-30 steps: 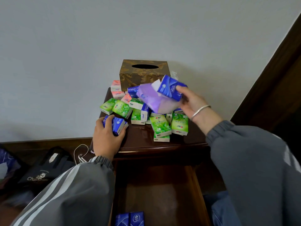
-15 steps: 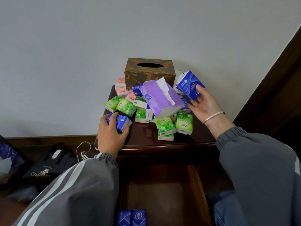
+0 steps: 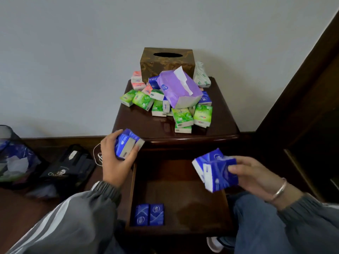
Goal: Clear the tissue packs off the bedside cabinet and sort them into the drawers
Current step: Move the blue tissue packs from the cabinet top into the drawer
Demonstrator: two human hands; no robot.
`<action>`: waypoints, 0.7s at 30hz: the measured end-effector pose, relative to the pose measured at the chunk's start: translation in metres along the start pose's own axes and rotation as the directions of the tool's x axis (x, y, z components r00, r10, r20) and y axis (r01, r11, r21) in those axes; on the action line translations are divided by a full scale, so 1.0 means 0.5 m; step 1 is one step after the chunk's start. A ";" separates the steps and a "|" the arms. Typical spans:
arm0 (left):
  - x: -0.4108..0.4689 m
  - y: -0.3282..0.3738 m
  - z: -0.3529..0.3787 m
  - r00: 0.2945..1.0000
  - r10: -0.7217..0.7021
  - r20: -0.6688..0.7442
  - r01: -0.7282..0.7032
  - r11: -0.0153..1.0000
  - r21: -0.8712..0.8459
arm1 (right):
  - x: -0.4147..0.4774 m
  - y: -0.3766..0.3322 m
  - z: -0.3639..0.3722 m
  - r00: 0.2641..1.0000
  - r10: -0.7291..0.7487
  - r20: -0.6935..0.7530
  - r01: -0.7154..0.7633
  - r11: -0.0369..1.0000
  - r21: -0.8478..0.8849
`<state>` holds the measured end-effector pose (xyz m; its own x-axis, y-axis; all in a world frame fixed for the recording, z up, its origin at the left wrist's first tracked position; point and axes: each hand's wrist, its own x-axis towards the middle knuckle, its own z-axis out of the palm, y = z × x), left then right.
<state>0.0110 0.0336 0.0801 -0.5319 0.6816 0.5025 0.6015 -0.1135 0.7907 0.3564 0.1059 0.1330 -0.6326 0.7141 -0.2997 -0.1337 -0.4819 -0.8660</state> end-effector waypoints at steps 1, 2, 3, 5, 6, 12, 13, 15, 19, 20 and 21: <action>-0.039 -0.004 -0.015 0.999 -0.032 0.024 0.032 0.999 -0.010 | 0.006 0.039 0.008 0.997 0.078 -0.007 -0.078 0.996 -0.048; -0.078 -0.010 -0.025 0.996 -0.073 0.045 0.073 0.997 -0.011 | 0.018 0.078 0.017 0.990 0.140 -0.021 -0.142 0.984 -0.110; -0.115 -0.019 -0.030 0.990 -0.124 0.061 0.125 0.992 -0.001 | 0.036 0.116 0.024 0.981 0.188 -0.046 -0.194 0.963 -0.187; -0.174 -0.042 -0.031 0.965 -0.254 0.060 0.252 0.967 0.036 | 0.079 0.187 0.033 0.965 0.227 -0.134 -0.263 0.875 -0.408; -0.193 -0.055 -0.029 0.945 -0.325 0.044 0.323 0.945 0.060 | 0.103 0.219 0.035 0.959 0.231 -0.161 -0.282 0.795 -0.537; -0.197 -0.108 -0.021 0.856 -0.516 -0.023 0.515 0.849 0.118 | 0.202 0.340 0.022 0.907 0.340 -0.249 -0.403 0.526 -0.749; -0.196 -0.116 -0.019 0.856 -0.516 -0.011 0.513 0.848 0.131 | 0.209 0.350 0.016 0.894 0.365 -0.259 -0.421 0.490 -0.763; -0.196 -0.130 -0.014 0.850 -0.526 0.018 0.518 0.842 0.150 | 0.220 0.364 0.005 0.872 0.417 -0.257 -0.430 0.402 -0.808; -0.193 -0.144 -0.004 0.840 -0.539 0.058 0.529 0.838 0.133 | 0.236 0.372 -0.010 0.852 0.461 -0.249 -0.421 0.320 -0.849; -0.191 -0.145 -0.003 0.838 -0.543 0.058 0.533 0.837 0.126 | 0.242 0.369 -0.015 0.855 0.457 -0.244 -0.414 0.320 -0.852; -0.188 -0.145 -0.002 0.834 -0.549 0.056 0.541 0.833 0.119 | 0.249 0.363 -0.020 0.860 0.446 -0.247 -0.411 0.319 -0.854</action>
<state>0.0169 -0.0229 -0.0243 -0.7408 0.6709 -0.0350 0.2840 0.3600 0.8887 0.2612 0.1124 -0.0658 -0.4155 0.5249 -0.7428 0.8686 -0.0135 -0.4954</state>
